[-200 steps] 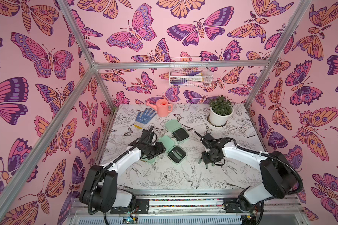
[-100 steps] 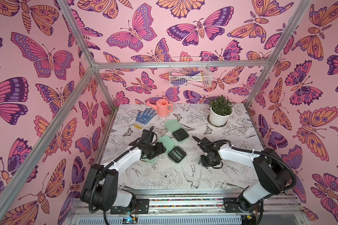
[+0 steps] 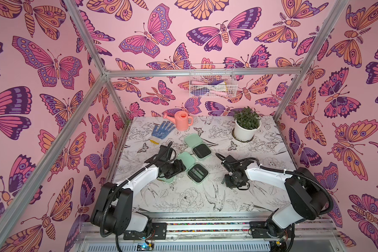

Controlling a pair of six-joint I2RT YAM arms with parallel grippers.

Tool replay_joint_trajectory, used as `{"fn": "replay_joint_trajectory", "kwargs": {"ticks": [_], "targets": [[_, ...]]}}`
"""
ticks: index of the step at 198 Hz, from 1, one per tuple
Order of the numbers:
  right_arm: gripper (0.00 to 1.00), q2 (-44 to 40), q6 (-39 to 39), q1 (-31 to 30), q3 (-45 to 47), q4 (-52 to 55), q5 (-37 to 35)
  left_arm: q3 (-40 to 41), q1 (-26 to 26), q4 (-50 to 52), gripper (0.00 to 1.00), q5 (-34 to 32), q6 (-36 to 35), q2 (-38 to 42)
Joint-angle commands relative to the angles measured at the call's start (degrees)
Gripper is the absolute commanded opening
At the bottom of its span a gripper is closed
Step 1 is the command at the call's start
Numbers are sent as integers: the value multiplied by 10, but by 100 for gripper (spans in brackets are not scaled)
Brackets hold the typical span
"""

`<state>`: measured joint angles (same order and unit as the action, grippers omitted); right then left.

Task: Organize nail clipper sets
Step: Pick up the nail clipper from the center of the board.

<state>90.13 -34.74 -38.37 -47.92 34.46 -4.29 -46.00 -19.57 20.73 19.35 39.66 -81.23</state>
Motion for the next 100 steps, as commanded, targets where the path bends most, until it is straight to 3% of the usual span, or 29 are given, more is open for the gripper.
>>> {"fn": "replay_joint_trajectory", "kwargs": {"ticks": [1,60,100], "targets": [[26,-14,-17,-5,11,21,-7,1,-1,-4,69,6,-3,-6],[22,16,-11,-5,-5,4,-5,5,-2,-4,69,4,-2,-8],[26,29,-3,-5,-19,1,-9,5,-1,-5,69,5,-4,-8]]}}
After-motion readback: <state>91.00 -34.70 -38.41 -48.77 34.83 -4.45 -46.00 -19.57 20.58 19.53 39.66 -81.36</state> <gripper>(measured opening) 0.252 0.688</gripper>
